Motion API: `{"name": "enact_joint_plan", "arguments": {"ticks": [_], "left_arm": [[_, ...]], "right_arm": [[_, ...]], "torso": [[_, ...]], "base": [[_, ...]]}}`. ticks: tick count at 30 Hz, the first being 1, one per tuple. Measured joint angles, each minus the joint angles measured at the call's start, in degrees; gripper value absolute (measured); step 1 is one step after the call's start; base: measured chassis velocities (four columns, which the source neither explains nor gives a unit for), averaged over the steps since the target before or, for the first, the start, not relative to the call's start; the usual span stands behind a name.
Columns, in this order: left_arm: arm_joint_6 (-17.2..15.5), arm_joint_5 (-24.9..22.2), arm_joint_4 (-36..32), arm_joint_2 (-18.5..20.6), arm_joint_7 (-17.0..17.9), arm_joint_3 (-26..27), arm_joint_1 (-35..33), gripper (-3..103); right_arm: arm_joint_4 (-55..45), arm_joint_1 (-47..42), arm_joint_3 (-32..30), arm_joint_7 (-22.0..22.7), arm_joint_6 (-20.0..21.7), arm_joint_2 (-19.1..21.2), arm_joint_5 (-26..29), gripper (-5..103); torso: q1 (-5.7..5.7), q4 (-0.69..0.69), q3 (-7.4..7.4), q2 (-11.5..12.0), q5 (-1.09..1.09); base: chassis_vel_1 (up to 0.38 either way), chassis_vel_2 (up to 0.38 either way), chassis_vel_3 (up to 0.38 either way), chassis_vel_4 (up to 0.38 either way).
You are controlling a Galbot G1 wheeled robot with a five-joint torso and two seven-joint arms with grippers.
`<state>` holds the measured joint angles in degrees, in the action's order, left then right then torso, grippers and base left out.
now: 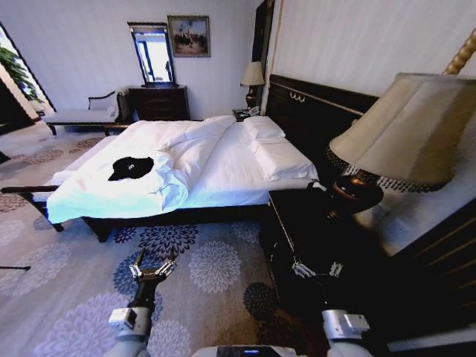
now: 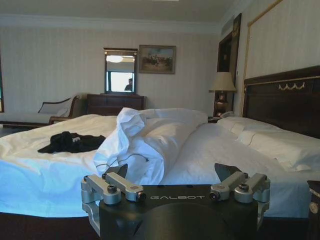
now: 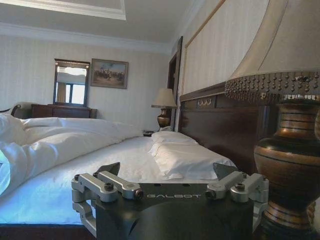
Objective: Fold the clothes on the bed.
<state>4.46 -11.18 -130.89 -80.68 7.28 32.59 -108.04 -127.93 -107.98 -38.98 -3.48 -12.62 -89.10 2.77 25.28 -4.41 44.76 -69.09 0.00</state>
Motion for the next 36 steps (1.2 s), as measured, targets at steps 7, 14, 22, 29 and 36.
{"name": "enact_joint_plan", "arguments": {"ticks": [7, 14, 22, 29, 36], "left_arm": [[0.1, -0.2, 0.0, 0.0, 0.0, 0.2, 0.0, 100], [0.8, -1.0, -0.1, -0.6, -0.2, 0.9, 0.2, 100], [1.5, -1.5, 1.3, -0.4, -0.5, -0.3, 0.7, 100], [1.5, -1.4, 1.9, 0.1, -0.5, -1.1, 0.8, 100], [1.5, -1.5, 2.1, 0.5, -0.4, -1.2, 1.1, 100]], "right_arm": [[0.0, -0.2, 0.1, 0.0, 0.0, -0.6, -0.2, 100], [-0.1, -0.6, 0.5, -0.1, 0.1, -1.2, -0.8, 100], [-0.9, -2.7, 0.4, -0.2, 0.0, -2.3, -2.1, 100], [-1.1, -2.9, -0.1, -0.2, -0.2, -2.9, -2.3, 100], [-0.7, -2.9, 0.6, -0.2, -0.4, -3.1, -3.1, 100]], "torso": [[0.0, 0.0, 0.0, 0.0, 0.0], [0.0, 0.0, 0.0, 0.0, 0.0], [0.0, 0.0, 0.0, 0.0, 0.0], [0.0, 0.0, 0.0, 0.0, 0.0], [0.0, 0.0, 0.0, 0.0, 0.0]], "base": [[0.0, 0.0, 0.0, 0.0], [0.0, 0.0, 0.0, 0.0], [0.0, 0.0, 0.0, 0.0], [0.0, 0.0, 0.0, 0.0], [-0.012, 0.014, 0.018, -0.012]]}}
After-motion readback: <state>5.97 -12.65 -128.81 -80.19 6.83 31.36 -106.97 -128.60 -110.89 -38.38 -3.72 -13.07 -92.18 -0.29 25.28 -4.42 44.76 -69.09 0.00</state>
